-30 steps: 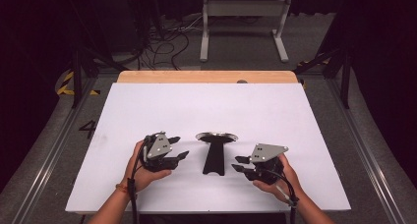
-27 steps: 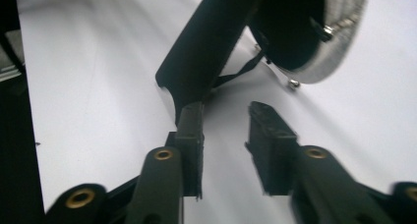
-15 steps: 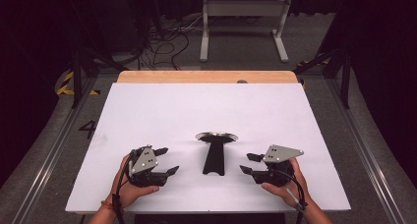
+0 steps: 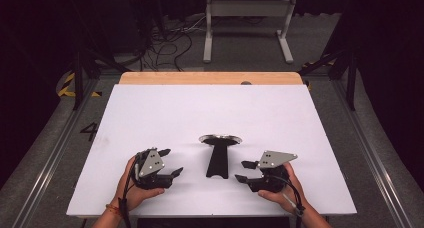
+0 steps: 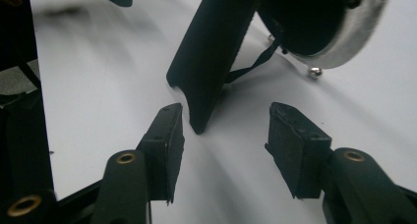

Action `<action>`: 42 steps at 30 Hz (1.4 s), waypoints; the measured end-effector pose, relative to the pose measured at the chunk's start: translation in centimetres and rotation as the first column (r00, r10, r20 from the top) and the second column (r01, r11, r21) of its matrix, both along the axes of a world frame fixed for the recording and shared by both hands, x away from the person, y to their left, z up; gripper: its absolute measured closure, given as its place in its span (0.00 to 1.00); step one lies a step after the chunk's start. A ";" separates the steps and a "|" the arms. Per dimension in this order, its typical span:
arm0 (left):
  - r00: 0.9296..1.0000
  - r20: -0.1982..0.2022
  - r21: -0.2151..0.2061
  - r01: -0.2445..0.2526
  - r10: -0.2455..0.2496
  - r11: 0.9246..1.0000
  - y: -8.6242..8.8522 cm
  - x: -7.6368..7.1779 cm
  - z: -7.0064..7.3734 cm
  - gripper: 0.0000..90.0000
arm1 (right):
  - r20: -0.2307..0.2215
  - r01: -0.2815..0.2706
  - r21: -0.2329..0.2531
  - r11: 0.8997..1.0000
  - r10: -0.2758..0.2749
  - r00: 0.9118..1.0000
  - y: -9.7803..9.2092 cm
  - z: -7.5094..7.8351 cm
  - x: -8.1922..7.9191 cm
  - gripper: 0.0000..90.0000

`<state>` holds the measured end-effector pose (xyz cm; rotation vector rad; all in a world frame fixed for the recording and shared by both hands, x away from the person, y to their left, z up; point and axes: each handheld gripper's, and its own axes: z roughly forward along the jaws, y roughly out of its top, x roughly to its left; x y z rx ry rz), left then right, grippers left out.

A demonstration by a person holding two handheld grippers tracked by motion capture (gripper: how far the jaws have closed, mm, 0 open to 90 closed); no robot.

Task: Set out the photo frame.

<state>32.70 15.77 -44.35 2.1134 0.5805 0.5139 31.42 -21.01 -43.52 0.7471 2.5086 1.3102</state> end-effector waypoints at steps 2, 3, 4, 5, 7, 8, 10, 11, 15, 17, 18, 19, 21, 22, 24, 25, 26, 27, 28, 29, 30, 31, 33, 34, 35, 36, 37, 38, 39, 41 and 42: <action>1.000 0.010 -0.004 -0.007 0.007 1.000 -0.1 0.4 0.2 0.33 | -0.006 -0.015 -0.007 1.000 0.015 1.000 0.5 -0.2 -0.1 0.57; 1.000 0.008 -0.013 -0.002 0.002 1.000 -0.1 0.7 0.4 0.35 | -0.006 -0.022 -0.013 1.000 0.022 1.000 0.7 -0.2 -0.1 0.60; 1.000 0.008 -0.016 -0.005 0.005 1.000 -0.2 1.1 0.7 0.35 | -0.008 -0.029 -0.015 0.999 0.029 1.000 0.8 -0.2 -0.2 0.62; 1.000 0.009 -0.022 -0.011 0.012 1.000 -0.3 1.5 0.9 0.36 | -0.010 -0.037 -0.018 0.999 0.037 0.999 1.0 -0.2 -0.3 0.62; 1.000 -0.007 -0.041 -0.002 0.001 0.999 -0.6 2.3 1.3 0.38 | -0.012 -0.041 -0.027 0.999 0.041 0.999 1.3 -0.2 -0.3 0.63; 1.000 -0.003 -0.034 -0.004 0.003 0.999 -0.9 2.7 1.4 0.37 | -0.018 -0.042 -0.029 0.999 0.041 0.999 1.4 -0.2 -0.3 0.63; 1.000 -0.001 -0.016 0.011 -0.011 1.000 -1.7 3.4 1.7 0.37 | -0.034 -0.037 -0.028 0.999 0.036 0.999 1.7 -0.4 -0.1 0.60; 1.000 -0.007 -0.020 0.018 -0.018 1.000 -2.2 3.7 1.8 0.37 | -0.041 -0.032 -0.030 0.999 0.031 0.999 1.9 -0.5 0.0 0.59; 0.999 -0.003 -0.023 0.038 -0.038 0.999 -3.9 4.6 1.8 0.36 | -0.062 -0.025 -0.036 0.999 0.023 0.998 2.6 -0.6 0.6 0.55; 0.999 -0.006 -0.042 0.047 -0.048 0.998 -4.9 5.2 1.9 0.35 | -0.089 -0.017 -0.020 1.000 0.015 0.996 2.8 -0.9 1.1 0.54; 0.999 -0.004 -0.041 0.051 -0.051 0.998 -5.3 5.4 2.0 0.34 | -0.107 -0.015 -0.012 1.000 0.014 0.994 2.8 -1.0 1.4 0.54; 0.999 -0.004 -0.041 0.051 -0.051 0.998 -5.3 5.4 2.0 0.35 | -0.107 -0.015 -0.012 1.000 0.014 0.994 2.8 -1.0 1.4 0.54; 0.999 -0.001 -0.035 0.051 -0.051 0.998 -6.3 6.0 2.1 0.34 | -0.140 -0.015 0.005 1.000 0.016 0.990 3.3 -1.5 2.1 0.53; 0.999 0.001 -0.042 0.052 -0.052 0.998 -6.5 6.1 2.3 0.33 | -0.151 -0.017 0.008 1.000 0.018 0.988 3.4 -1.6 2.2 0.53; 0.998 0.004 -0.077 0.059 -0.059 0.995 -6.8 6.2 2.7 0.33 | -0.169 -0.022 0.007 1.000 0.023 0.985 3.8 -2.0 2.4 0.52; 0.998 0.009 -0.085 0.066 -0.065 0.994 -7.0 6.2 2.9 0.33 | -0.176 -0.021 0.015 1.000 0.024 0.984 4.0 -2.2 2.5 0.53; 0.997 0.030 -0.080 0.070 -0.067 0.994 -7.2 6.1 3.1 0.35 | -0.181 -0.023 0.017 1.000 0.025 0.983 4.1 -2.4 2.5 0.54; 0.997 0.030 -0.080 0.070 -0.067 0.994 -7.2 6.1 3.1 0.37 | -0.181 -0.023 0.017 1.000 0.025 0.983 4.1 -2.4 2.5 0.54; 0.996 0.027 -0.077 0.091 -0.089 0.993 -7.5 6.2 3.3 0.39 | -0.184 -0.023 0.009 1.000 0.024 0.983 4.4 -2.7 2.6 0.57; 0.995 0.030 -0.070 0.101 -0.099 0.992 -7.6 6.2 3.4 0.43 | -0.182 -0.023 0.009 1.000 0.024 0.983 4.6 -2.7 2.7 0.58; 0.993 0.037 -0.062 0.114 -0.112 0.992 -7.7 6.1 3.4 0.45 | -0.183 -0.025 0.011 1.000 0.026 0.983 4.6 -2.7 2.7 0.59; 0.993 0.037 -0.062 0.114 -0.112 0.992 -7.7 6.1 3.4 0.50 | -0.183 -0.025 0.011 1.000 0.026 0.983 4.6 -2.7 2.7 0.59; 0.989 0.042 -0.051 0.141 -0.139 0.989 -8.0 5.9 3.4 0.56 | -0.178 -0.028 0.024 0.999 0.032 0.983 4.9 -2.6 2.7 0.62; 0.989 0.044 -0.045 0.146 -0.144 0.988 -8.1 5.8 3.4 0.60 | -0.178 -0.023 0.028 0.999 0.028 0.984 4.9 -2.6 2.8 0.65; 0.987 0.044 -0.042 0.154 -0.152 0.987 -8.2 5.7 3.4 0.64 | -0.179 -0.015 0.031 0.999 0.021 0.984 4.9 -2.6 2.8 0.68; 0.988 0.050 -0.036 0.149 -0.148 0.988 -8.3 5.5 3.4 0.67 | -0.179 -0.014 0.037 0.999 0.021 0.984 4.9 -2.7 2.9 0.71; 0.988 0.055 -0.027 0.143 -0.141 0.989 -8.3 5.5 3.4 0.67 | -0.188 -0.003 0.046 0.999 0.012 0.982 4.7 -2.7 3.1 0.77; 0.989 0.066 -0.018 0.137 -0.136 0.990 -8.4 5.4 3.3 0.67 | -0.192 0.003 0.053 0.999 0.008 0.981 4.5 -2.8 3.1 0.78; 0.989 0.070 -0.010 0.132 -0.131 0.991 -8.4 5.2 3.3 0.68 | -0.201 -0.002 0.063 0.998 0.015 0.980 4.3 -2.8 3.2 0.79; 0.989 0.074 0.001 0.125 -0.124 0.992 -8.4 5.1 3.3 0.68 | -0.201 -0.016 0.055 0.998 0.026 0.979 4.2 -2.7 3.2 0.81; 0.989 0.076 0.005 0.123 -0.123 0.992 -8.4 5.0 3.2 0.68 | -0.204 -0.025 0.051 0.998 0.035 0.978 4.1 -2.7 3.3 0.81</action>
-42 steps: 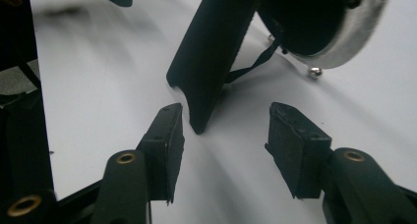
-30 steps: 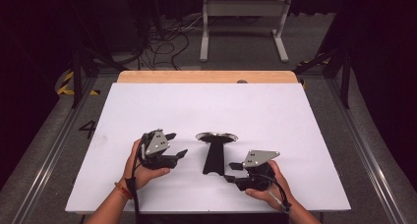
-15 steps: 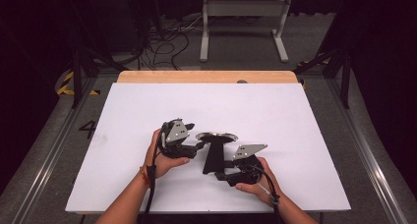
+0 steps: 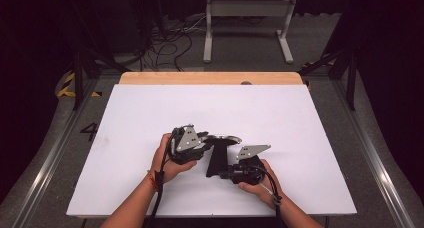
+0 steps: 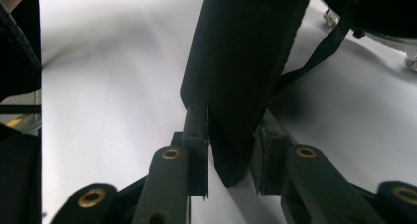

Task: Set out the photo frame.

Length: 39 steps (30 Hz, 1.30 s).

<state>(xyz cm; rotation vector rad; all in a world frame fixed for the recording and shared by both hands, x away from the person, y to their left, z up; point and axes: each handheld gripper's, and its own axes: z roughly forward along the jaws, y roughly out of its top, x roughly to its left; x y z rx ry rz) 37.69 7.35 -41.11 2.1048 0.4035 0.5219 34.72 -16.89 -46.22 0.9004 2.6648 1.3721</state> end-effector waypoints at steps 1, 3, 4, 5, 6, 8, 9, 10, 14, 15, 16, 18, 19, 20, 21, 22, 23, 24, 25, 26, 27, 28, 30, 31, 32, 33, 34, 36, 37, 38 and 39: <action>1.000 0.004 0.008 0.002 -0.002 1.000 0.0 -0.1 0.0 0.69 | -0.006 -0.008 -0.005 1.000 0.008 1.000 -0.1 0.1 0.1 0.82; 1.000 0.010 0.026 -0.001 0.000 1.000 0.1 -0.3 0.0 0.71 | -0.015 -0.020 -0.016 1.000 0.020 1.000 -0.2 0.2 0.2 0.82; 1.000 0.007 0.026 -0.003 0.003 1.000 0.1 -0.3 0.0 0.72 | -0.017 -0.025 -0.019 1.000 0.025 1.000 -0.3 0.3 0.2 0.82; 1.000 0.004 0.028 0.000 0.000 1.000 0.2 -0.3 0.0 0.72 | -0.020 -0.025 -0.024 0.999 0.025 0.999 -0.4 0.3 0.2 0.82; 1.000 0.002 0.029 0.000 0.000 1.000 0.2 -0.3 0.0 0.73 | -0.023 -0.026 -0.022 0.999 0.026 0.999 -0.5 0.4 0.2 0.82; 1.000 -0.001 0.034 -0.004 0.004 0.999 0.1 -0.3 0.1 0.74 | -0.024 -0.026 -0.022 0.999 0.026 0.999 -0.7 0.4 0.3 0.82; 1.000 0.000 0.038 -0.002 0.002 0.999 0.1 -0.4 0.1 0.75 | -0.027 -0.022 -0.027 0.999 0.021 0.999 -0.8 0.5 0.3 0.82; 1.000 -0.004 0.039 -0.003 0.003 0.999 0.0 -0.4 0.1 0.76 | -0.031 -0.022 -0.025 0.999 0.021 0.999 -1.0 0.6 0.4 0.82; 1.000 -0.001 0.058 0.008 -0.007 0.998 -0.3 -0.5 0.4 0.79 | -0.041 -0.020 -0.046 0.999 0.018 0.999 -1.6 0.9 0.6 0.81; 1.000 -0.001 0.058 0.008 -0.007 0.998 -0.3 -0.5 0.4 0.79 | -0.045 -0.018 -0.049 0.999 0.016 0.999 -1.7 1.0 0.7 0.81; 1.000 -0.003 0.065 0.008 -0.008 0.998 -0.4 -0.5 0.5 0.80 | -0.043 -0.020 -0.053 0.998 0.017 0.999 -1.9 1.0 0.8 0.81; 1.000 -0.001 0.064 0.014 -0.014 0.998 -0.5 -0.5 0.5 0.80 | -0.043 -0.019 -0.061 0.998 0.016 0.999 -2.0 1.1 0.8 0.80; 1.000 0.003 0.065 0.011 -0.011 0.998 -0.6 -0.6 0.5 0.81 | -0.041 -0.017 -0.068 0.998 0.014 0.999 -2.1 1.2 0.8 0.80; 1.000 0.007 0.068 0.012 -0.012 0.998 -0.7 -0.6 0.5 0.81 | -0.038 -0.008 -0.074 0.997 0.006 0.999 -2.3 1.2 0.9 0.79; 1.000 0.010 0.064 0.008 -0.008 0.998 -0.8 -0.7 0.4 0.81 | -0.037 -0.004 -0.077 0.997 0.001 0.999 -2.5 1.2 0.9 0.79; 1.000 0.012 0.056 0.002 -0.002 0.998 -0.8 -0.7 0.4 0.81 | -0.034 0.000 -0.078 0.997 -0.002 0.999 -2.5 1.2 0.9 0.78; 1.000 0.016 0.048 -0.006 0.005 0.999 -0.7 -0.7 0.4 0.80 | -0.038 0.007 -0.083 0.996 -0.011 0.999 -2.6 1.2 0.9 0.78; 1.000 0.015 0.044 -0.011 0.011 0.999 -0.7 -0.7 0.4 0.78 | -0.040 0.019 -0.080 0.997 -0.022 0.999 -2.7 1.2 0.8 0.78; 1.000 0.013 0.037 -0.018 0.018 0.999 -0.6 -0.7 0.3 0.77 | -0.041 0.025 -0.080 0.996 -0.029 0.999 -2.7 1.2 0.8 0.78; 1.000 0.008 0.033 -0.026 0.025 0.999 -0.5 -0.6 0.2 0.75 | -0.033 0.032 -0.089 0.996 -0.035 0.999 -2.8 1.3 0.7 0.78; 1.000 0.006 0.028 -0.024 0.024 0.999 -0.5 -0.6 0.1 0.72 | -0.015 0.039 -0.100 0.994 -0.040 0.999 -2.7 1.4 0.4 0.77; 1.000 0.006 0.030 -0.023 0.023 0.999 -0.5 -0.6 0.0 0.74 | 0.003 0.047 -0.110 0.993 -0.047 0.999 -2.6 1.4 0.2 0.77; 0.999 0.009 0.031 -0.034 0.034 0.999 -0.4 -0.5 -0.3 0.72 | 0.015 0.053 -0.117 0.992 -0.052 0.999 -2.5 1.4 0.0 0.73; 0.999 0.008 0.026 -0.039 0.038 0.999 -0.4 -0.4 -0.4 0.70 | 0.018 0.054 -0.110 0.992 -0.052 0.998 -2.4 1.4 -0.1 0.68; 0.999 0.005 0.020 -0.045 0.045 0.999 -0.4 -0.4 -0.5 0.67 | 0.025 0.072 -0.109 0.991 -0.069 0.997 -2.4 1.5 -0.2 0.61; 0.999 0.001 0.018 -0.047 0.047 0.999 -0.4 -0.3 -0.7 0.65 | 0.033 0.092 -0.110 0.990 -0.088 0.996 -2.3 1.7 -0.3 0.61; 0.999 -0.001 0.014 -0.044 0.044 0.999 -0.4 -0.1 -0.9 0.65 | 0.046 0.099 -0.100 0.990 -0.094 0.994 -2.2 1.9 -0.5 0.60; 0.999 0.005 0.022 -0.049 0.049 0.999 -0.4 0.1 -1.3 0.59 | 0.074 0.127 -0.071 0.989 -0.122 0.990 -1.8 2.4 -0.9 0.52; 0.999 0.005 0.029 -0.050 0.050 0.998 -0.4 0.2 -1.6 0.58 | 0.074 0.140 -0.065 0.988 -0.135 0.988 -1.6 2.6 -1.1 0.51; 0.999 -0.010 0.029 -0.052 0.053 0.998 -0.5 0.4 -1.8 0.59 | 0.083 0.156 -0.052 0.986 -0.151 0.985 -1.4 2.8 -1.3 0.49; 0.998 -0.017 0.031 -0.059 0.059 0.998 -0.5 0.6 -2.0 0.58 | 0.096 0.178 -0.043 0.983 -0.173 0.980 -1.1 2.9 -1.5 0.45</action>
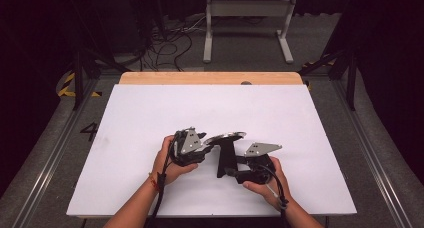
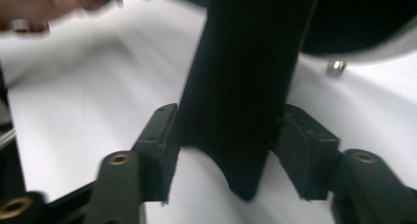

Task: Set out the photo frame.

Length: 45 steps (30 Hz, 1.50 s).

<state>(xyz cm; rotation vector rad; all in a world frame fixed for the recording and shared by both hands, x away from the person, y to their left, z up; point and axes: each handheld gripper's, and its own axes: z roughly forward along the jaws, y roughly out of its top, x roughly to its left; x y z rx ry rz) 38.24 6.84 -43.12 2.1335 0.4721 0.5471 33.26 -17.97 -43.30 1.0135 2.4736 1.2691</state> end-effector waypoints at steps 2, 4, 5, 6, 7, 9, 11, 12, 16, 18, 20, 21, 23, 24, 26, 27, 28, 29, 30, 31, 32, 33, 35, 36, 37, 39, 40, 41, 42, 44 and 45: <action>1.000 -0.007 -0.012 0.000 -0.001 1.000 0.0 0.2 -0.2 0.60 | 0.016 0.035 0.007 0.999 -0.035 0.999 0.7 0.1 -0.2 0.41; 1.000 -0.015 -0.028 0.000 0.000 1.000 -0.1 0.3 -0.4 0.62 | 0.030 0.066 0.007 0.998 -0.066 0.997 1.3 0.0 -0.5 0.37; 1.000 -0.017 -0.027 0.010 -0.010 1.000 -0.2 0.4 -0.4 0.64 | 0.038 0.075 0.004 0.997 -0.075 0.996 1.5 -0.1 -0.5 0.35; 1.000 -0.015 -0.023 0.021 -0.021 1.000 -0.3 0.3 -0.4 0.68 | 0.043 0.083 0.008 0.996 -0.084 0.996 1.7 -0.2 -0.5 0.35; 0.999 -0.011 -0.015 0.030 -0.030 0.999 -0.5 0.2 -0.5 0.71 | 0.051 0.100 0.007 0.995 -0.100 0.994 1.9 -0.2 -0.6 0.36; 0.999 -0.007 -0.008 0.044 -0.044 0.999 -0.6 0.1 -0.4 0.79 | 0.055 0.120 0.007 0.993 -0.120 0.991 2.0 -0.4 -0.5 0.36; 0.999 0.002 0.004 0.042 -0.042 0.999 -0.7 0.0 -0.4 0.81 | 0.056 0.142 -0.008 0.990 -0.141 0.988 2.1 -0.7 -0.3 0.36; 0.999 0.004 0.006 0.041 -0.041 0.999 -0.7 0.0 -0.4 0.81 | 0.052 0.149 -0.011 0.989 -0.149 0.988 2.1 -0.8 -0.3 0.36; 0.999 0.021 0.035 0.032 -0.033 0.999 -0.9 -0.2 -0.4 0.82 | 0.055 0.195 -0.002 0.981 -0.195 0.979 2.2 -1.5 -0.5 0.33; 0.999 0.026 0.048 0.027 -0.028 0.999 -1.0 -0.3 -0.3 0.83 | 0.075 0.217 0.010 0.976 -0.217 0.973 2.6 -1.6 -0.8 0.32; 0.999 0.024 0.050 0.025 -0.026 0.998 -1.0 -0.3 -0.3 0.83 | 0.096 0.226 0.025 0.974 -0.227 0.969 3.0 -1.6 -1.1 0.30; 0.999 0.024 0.052 0.025 -0.026 0.998 -1.0 -0.3 -0.3 0.83 | 0.104 0.229 0.027 0.973 -0.230 0.967 3.2 -1.6 -1.2 0.30; 0.999 0.025 0.058 0.023 -0.025 0.998 -1.0 -0.4 -0.2 0.83 | 0.112 0.235 0.014 0.972 -0.235 0.966 3.7 -1.8 -1.2 0.32; 0.999 0.025 0.061 0.023 -0.024 0.998 -1.0 -0.4 -0.2 0.83 | 0.115 0.242 0.012 0.970 -0.242 0.964 3.8 -1.9 -1.2 0.33; 0.999 0.022 0.059 0.021 -0.023 0.998 -0.9 -0.4 -0.2 0.83 | 0.115 0.256 -0.005 0.967 -0.254 0.960 3.9 -2.1 -1.2 0.35; 1.000 0.022 0.061 0.021 -0.022 0.998 -0.9 -0.4 -0.2 0.83 | 0.114 0.257 -0.006 0.966 -0.255 0.960 3.9 -2.2 -1.1 0.35; 0.999 0.023 0.065 0.024 -0.026 0.998 -0.8 -0.5 -0.2 0.84 | 0.109 0.253 -0.006 0.967 -0.251 0.962 3.8 -2.1 -1.1 0.38; 0.999 0.024 0.067 0.024 -0.026 0.997 -0.8 -0.6 -0.2 0.84 | 0.109 0.251 -0.013 0.968 -0.248 0.962 3.8 -2.1 -1.1 0.38; 0.999 0.024 0.067 0.024 -0.026 0.997 -0.8 -0.6 -0.2 0.85 | 0.109 0.251 -0.013 0.968 -0.248 0.962 3.8 -2.1 -1.1 0.38; 0.999 0.038 0.076 0.018 -0.021 0.997 -0.8 -0.8 -0.3 0.85 | 0.106 0.256 -0.013 0.966 -0.254 0.961 3.4 -2.0 -1.0 0.38; 0.999 0.041 0.076 0.017 -0.020 0.997 -0.8 -0.8 -0.3 0.86 | 0.097 0.256 -0.008 0.967 -0.254 0.962 3.3 -2.0 -1.0 0.38; 0.999 0.042 0.077 0.014 -0.017 0.997 -0.8 -0.9 -0.3 0.86 | 0.094 0.255 -0.004 0.967 -0.253 0.963 3.2 -2.0 -0.9 0.38; 0.999 0.049 0.085 0.009 -0.013 0.996 -0.9 -1.0 -0.4 0.86 | 0.089 0.251 -0.008 0.968 -0.250 0.964 2.9 -1.9 -0.8 0.38; 0.999 0.047 0.086 0.011 -0.015 0.996 -0.9 -1.0 -0.3 0.87 | 0.089 0.251 -0.008 0.968 -0.249 0.964 2.9 -1.9 -0.8 0.38; 0.999 0.042 0.082 0.010 -0.014 0.997 -0.9 -1.0 -0.3 0.87 | 0.090 0.251 -0.013 0.968 -0.249 0.964 2.8 -1.9 -0.7 0.38; 0.999 0.038 0.078 0.011 -0.014 0.997 -0.9 -1.0 -0.3 0.87 | 0.087 0.252 -0.011 0.968 -0.250 0.964 2.5 -1.9 -0.6 0.37; 0.999 0.033 0.069 0.008 -0.010 0.998 -0.8 -1.0 -0.3 0.88 | 0.087 0.254 -0.010 0.967 -0.253 0.964 2.4 -1.9 -0.6 0.37; 0.999 0.032 0.067 0.008 -0.010 0.998 -0.8 -1.0 -0.3 0.88 | 0.089 0.252 -0.010 0.968 -0.250 0.964 2.2 -1.9 -0.5 0.37; 0.999 0.032 0.067 0.008 -0.010 0.998 -0.8 -1.0 -0.3 0.88 | 0.092 0.252 -0.011 0.968 -0.250 0.964 2.1 -1.9 -0.5 0.37; 0.999 0.033 0.072 0.008 -0.011 0.997 -0.9 -1.1 -0.3 0.88 | 0.094 0.253 -0.013 0.967 -0.251 0.963 2.0 -1.9 -0.5 0.36; 0.999 0.036 0.072 0.010 -0.012 0.997 -1.0 -1.2 -0.3 0.88 | 0.098 0.255 -0.018 0.967 -0.252 0.963 1.9 -1.8 -0.6 0.36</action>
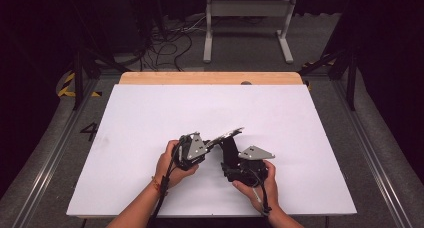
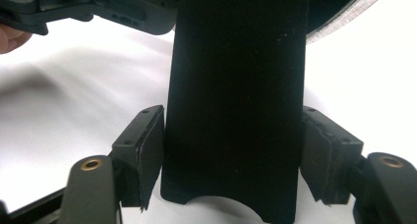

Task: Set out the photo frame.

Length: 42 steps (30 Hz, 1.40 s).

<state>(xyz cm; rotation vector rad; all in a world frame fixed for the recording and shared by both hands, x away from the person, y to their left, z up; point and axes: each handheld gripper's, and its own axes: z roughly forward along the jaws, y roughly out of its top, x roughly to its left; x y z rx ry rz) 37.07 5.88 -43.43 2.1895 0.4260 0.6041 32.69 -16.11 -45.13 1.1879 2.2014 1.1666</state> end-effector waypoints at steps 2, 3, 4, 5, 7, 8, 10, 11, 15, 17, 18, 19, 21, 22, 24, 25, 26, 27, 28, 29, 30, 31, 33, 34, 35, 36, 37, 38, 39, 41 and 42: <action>1.000 0.003 0.006 -0.002 0.002 1.000 -0.1 -0.1 0.0 0.88 | 0.006 0.009 -0.008 1.000 -0.009 1.000 -0.1 0.1 -0.1 0.35; 1.000 0.007 0.013 0.002 -0.002 1.000 -0.1 -0.2 0.1 0.88 | 0.006 0.007 -0.011 1.000 -0.007 1.000 -0.2 0.1 0.0 0.35; 1.000 0.007 0.013 0.002 -0.002 1.000 -0.1 -0.2 0.1 0.88 | 0.006 0.007 -0.011 1.000 -0.007 1.000 -0.2 0.1 0.0 0.35; 1.000 0.007 0.016 -0.006 0.006 1.000 -0.2 -0.4 0.1 0.88 | 0.004 0.011 -0.010 1.000 -0.011 1.000 -0.5 0.1 0.0 0.35; 1.000 0.009 0.016 -0.012 0.012 1.000 -0.3 -0.5 0.1 0.88 | 0.001 0.015 -0.006 1.000 -0.015 1.000 -0.6 0.1 0.0 0.35; 1.000 0.009 0.014 -0.012 0.012 1.000 -0.3 -0.6 0.1 0.88 | -0.001 0.009 -0.006 1.000 -0.009 1.000 -0.7 0.2 0.0 0.35; 1.000 0.006 0.010 -0.016 0.016 1.000 -0.4 -0.8 0.2 0.88 | -0.005 -0.006 -0.010 1.000 0.006 1.000 -1.0 0.3 0.1 0.35; 1.000 0.006 0.013 -0.020 0.020 1.000 -0.5 -0.9 0.2 0.88 | -0.004 -0.011 -0.017 1.000 0.011 1.000 -1.0 0.4 0.2 0.35; 1.000 -0.012 -0.004 -0.025 0.025 1.000 -0.6 -1.1 0.3 0.88 | -0.002 -0.039 -0.024 0.999 0.039 0.999 -1.5 0.5 0.5 0.35; 1.000 -0.024 -0.017 -0.017 0.017 1.000 -0.5 -1.2 0.2 0.87 | -0.002 -0.048 -0.030 0.998 0.048 0.999 -1.6 0.6 0.6 0.36; 1.000 -0.023 -0.019 -0.014 0.014 1.000 -0.5 -1.2 0.2 0.87 | -0.002 -0.054 -0.031 0.998 0.053 0.999 -1.7 0.6 0.6 0.36; 0.999 -0.032 -0.031 -0.010 0.009 0.999 -0.4 -1.1 0.2 0.87 | 0.000 -0.058 -0.032 0.998 0.058 0.998 -1.7 0.6 0.6 0.36; 0.998 -0.057 -0.078 0.000 -0.004 0.997 0.0 -1.0 0.3 0.83 | 0.002 -0.063 -0.031 0.998 0.063 0.998 -1.8 0.6 0.6 0.36; 0.998 -0.056 -0.088 0.003 -0.008 0.996 0.0 -1.0 0.3 0.77 | 0.001 -0.067 -0.034 0.997 0.067 0.998 -1.9 0.6 0.6 0.36; 0.999 -0.046 -0.098 0.005 -0.010 0.995 0.2 -1.1 0.4 0.74 | 0.005 -0.067 -0.039 0.997 0.067 0.998 -1.9 0.6 0.6 0.36; 0.999 -0.043 -0.096 0.004 -0.009 0.995 0.3 -1.1 0.5 0.73 | 0.005 -0.071 -0.042 0.997 0.071 0.997 -1.9 0.7 0.6 0.35; 0.999 -0.043 -0.098 0.016 -0.021 0.995 0.4 -1.2 0.6 0.73 | 0.009 -0.075 -0.049 0.996 0.075 0.997 -1.9 0.7 0.6 0.35; 0.999 -0.041 -0.100 0.023 -0.027 0.995 0.5 -1.2 0.6 0.74 | 0.011 -0.081 -0.060 0.995 0.081 0.997 -1.9 0.8 0.5 0.35; 0.999 -0.043 -0.104 0.024 -0.029 0.994 0.6 -1.3 0.6 0.75 | 0.021 -0.076 -0.057 0.995 0.078 0.997 -2.0 1.0 0.4 0.34; 0.999 -0.045 -0.106 0.024 -0.029 0.994 0.7 -1.3 0.6 0.75 | 0.036 -0.079 -0.042 0.996 0.081 0.996 -2.0 1.2 0.2 0.33; 0.998 -0.047 -0.107 0.028 -0.033 0.994 0.7 -1.3 0.6 0.76 | 0.049 -0.082 -0.036 0.996 0.084 0.995 -2.1 1.6 0.0 0.31; 0.998 -0.047 -0.108 0.029 -0.035 0.994 0.7 -1.3 0.6 0.77 | 0.061 -0.082 -0.038 0.996 0.084 0.995 -2.0 1.9 -0.2 0.31; 0.998 -0.044 -0.109 0.028 -0.033 0.994 0.7 -1.3 0.5 0.80 | 0.090 -0.089 -0.026 0.996 0.091 0.992 -2.2 2.6 -0.7 0.32; 0.998 -0.048 -0.112 0.028 -0.033 0.993 0.7 -1.3 0.5 0.80 | 0.102 -0.091 -0.026 0.995 0.093 0.990 -2.2 2.9 -0.9 0.36; 0.998 -0.048 -0.112 0.028 -0.033 0.993 0.7 -1.3 0.5 0.82 | 0.108 -0.108 -0.018 0.994 0.110 0.988 -2.2 3.2 -1.1 0.43; 0.998 -0.045 -0.110 0.032 -0.037 0.993 0.6 -1.3 0.5 0.84 | 0.117 -0.118 -0.009 0.993 0.118 0.986 -2.3 3.4 -1.4 0.46; 0.998 -0.046 -0.108 0.030 -0.036 0.994 0.6 -1.3 0.4 0.84 | 0.131 -0.114 -0.011 0.993 0.114 0.985 -2.3 3.6 -1.7 0.52; 0.998 -0.046 -0.108 0.030 -0.036 0.994 0.6 -1.3 0.4 0.84 | 0.131 -0.114 -0.011 0.993 0.114 0.985 -2.3 3.6 -1.7 0.52; 0.999 -0.044 -0.107 0.028 -0.033 0.994 0.6 -1.3 0.4 0.84 | 0.133 -0.134 0.002 0.991 0.133 0.982 -2.4 3.8 -1.9 0.63; 0.998 -0.044 -0.107 0.030 -0.034 0.994 0.6 -1.2 0.4 0.86 | 0.136 -0.180 0.011 0.984 0.177 0.975 -2.3 4.0 -2.3 0.79; 0.998 -0.043 -0.105 0.031 -0.036 0.994 0.6 -1.2 0.3 0.86 | 0.125 -0.217 0.012 0.976 0.214 0.969 -2.0 4.0 -2.5 0.87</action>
